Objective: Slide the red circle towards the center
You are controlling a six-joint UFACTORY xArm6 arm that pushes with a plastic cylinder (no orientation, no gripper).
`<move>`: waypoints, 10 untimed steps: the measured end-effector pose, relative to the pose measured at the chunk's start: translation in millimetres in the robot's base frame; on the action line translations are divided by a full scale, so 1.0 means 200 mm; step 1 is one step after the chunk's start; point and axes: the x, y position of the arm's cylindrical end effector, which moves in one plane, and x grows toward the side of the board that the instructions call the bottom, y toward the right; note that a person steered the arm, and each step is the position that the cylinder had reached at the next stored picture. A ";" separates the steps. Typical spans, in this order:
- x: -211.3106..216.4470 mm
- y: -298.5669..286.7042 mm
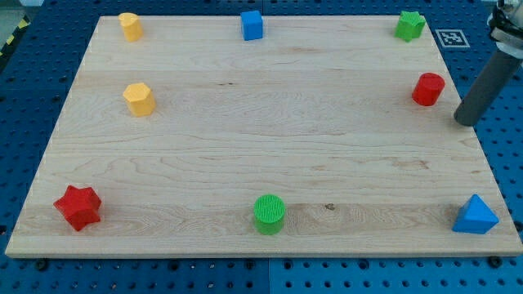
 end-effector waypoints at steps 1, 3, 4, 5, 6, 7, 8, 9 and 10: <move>-0.14 0.00; -0.18 0.00; -0.26 0.00; -0.26 -0.03; -0.26 -0.14; -0.26 -0.26; -0.26 -0.35; -0.25 -0.44; -0.25 -0.51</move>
